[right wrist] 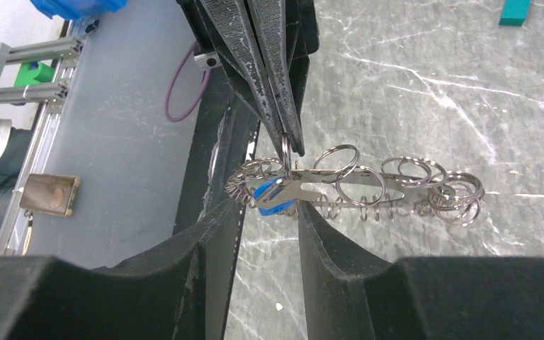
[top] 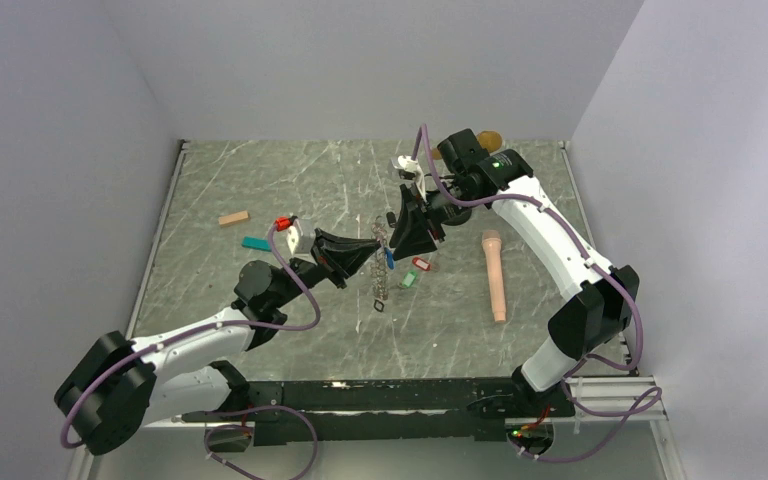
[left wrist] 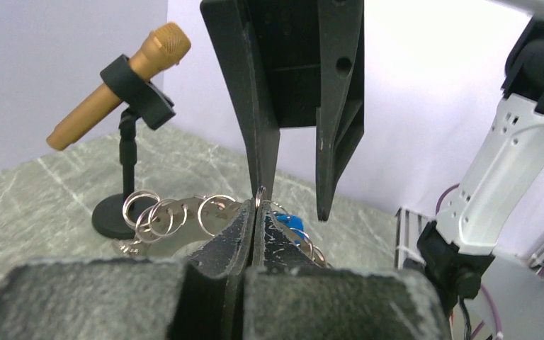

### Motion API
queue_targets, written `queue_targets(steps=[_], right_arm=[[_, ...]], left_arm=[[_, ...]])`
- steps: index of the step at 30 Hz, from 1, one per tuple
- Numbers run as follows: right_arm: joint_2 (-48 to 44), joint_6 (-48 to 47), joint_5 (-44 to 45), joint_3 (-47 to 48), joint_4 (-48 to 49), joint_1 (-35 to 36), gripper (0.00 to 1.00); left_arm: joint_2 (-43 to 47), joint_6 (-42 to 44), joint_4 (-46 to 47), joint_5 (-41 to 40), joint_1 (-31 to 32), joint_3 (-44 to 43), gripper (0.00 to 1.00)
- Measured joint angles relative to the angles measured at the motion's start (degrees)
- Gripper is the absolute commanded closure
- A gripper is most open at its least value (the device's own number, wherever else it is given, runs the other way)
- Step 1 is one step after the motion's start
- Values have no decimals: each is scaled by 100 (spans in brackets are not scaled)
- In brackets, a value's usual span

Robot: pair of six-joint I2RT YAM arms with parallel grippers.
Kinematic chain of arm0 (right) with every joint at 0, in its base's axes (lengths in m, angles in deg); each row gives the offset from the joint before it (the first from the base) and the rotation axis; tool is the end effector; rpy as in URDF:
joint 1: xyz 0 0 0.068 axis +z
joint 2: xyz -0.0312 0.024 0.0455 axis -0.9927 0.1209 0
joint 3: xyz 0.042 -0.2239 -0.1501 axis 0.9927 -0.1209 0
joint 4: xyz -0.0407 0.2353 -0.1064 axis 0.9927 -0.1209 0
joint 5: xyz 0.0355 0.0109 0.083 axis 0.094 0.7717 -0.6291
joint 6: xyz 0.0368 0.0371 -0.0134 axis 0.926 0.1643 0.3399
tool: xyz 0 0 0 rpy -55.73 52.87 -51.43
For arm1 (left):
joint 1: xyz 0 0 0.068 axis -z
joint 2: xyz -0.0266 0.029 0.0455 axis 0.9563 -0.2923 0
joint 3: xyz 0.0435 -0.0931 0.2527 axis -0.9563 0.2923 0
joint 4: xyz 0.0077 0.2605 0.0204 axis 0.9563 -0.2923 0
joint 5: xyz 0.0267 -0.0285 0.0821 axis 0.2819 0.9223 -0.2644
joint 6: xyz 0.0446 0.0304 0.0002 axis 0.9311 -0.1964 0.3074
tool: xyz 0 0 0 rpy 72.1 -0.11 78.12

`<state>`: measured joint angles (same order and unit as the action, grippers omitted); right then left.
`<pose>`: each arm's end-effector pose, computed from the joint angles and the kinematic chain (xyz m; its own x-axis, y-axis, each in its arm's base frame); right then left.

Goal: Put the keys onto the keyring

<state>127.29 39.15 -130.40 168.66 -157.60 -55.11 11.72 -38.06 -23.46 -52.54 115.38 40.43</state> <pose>0.2595 0.1746 0.3683 -0.2608 -0.4360 -0.8613 -0.9237 -0.1465 0.3539 0.1575 -0.1593 0.2837 -0.0565 -0.4244 -0.9037 0.9021 0.3661 -0.2284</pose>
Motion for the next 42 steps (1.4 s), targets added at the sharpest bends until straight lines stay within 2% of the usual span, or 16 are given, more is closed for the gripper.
queue_targets(steps=[3,7,12,15,18,33,42], right_arm=[[-52,243,2,-107,260,0,55],[-142,527,24,-227,520,0,56],[-208,793,74,-232,765,0,75],[-236,907,155,-234,844,0,92],[-273,962,208,-234,901,0,99],[-304,756,527,-232,752,87,100],[-214,509,566,-136,398,129,100]], left_arm=[[-337,-203,654,-17,-15,13,100],[-452,-319,1054,-11,-20,11,100],[-481,-361,1283,-15,-20,-39,100],[-485,-396,1329,-35,-20,-39,100],[-520,-448,1421,-96,-33,-39,100],[-1250,-914,2306,-188,-35,-90,100],[-1692,-1303,2452,509,-240,-391,100]])
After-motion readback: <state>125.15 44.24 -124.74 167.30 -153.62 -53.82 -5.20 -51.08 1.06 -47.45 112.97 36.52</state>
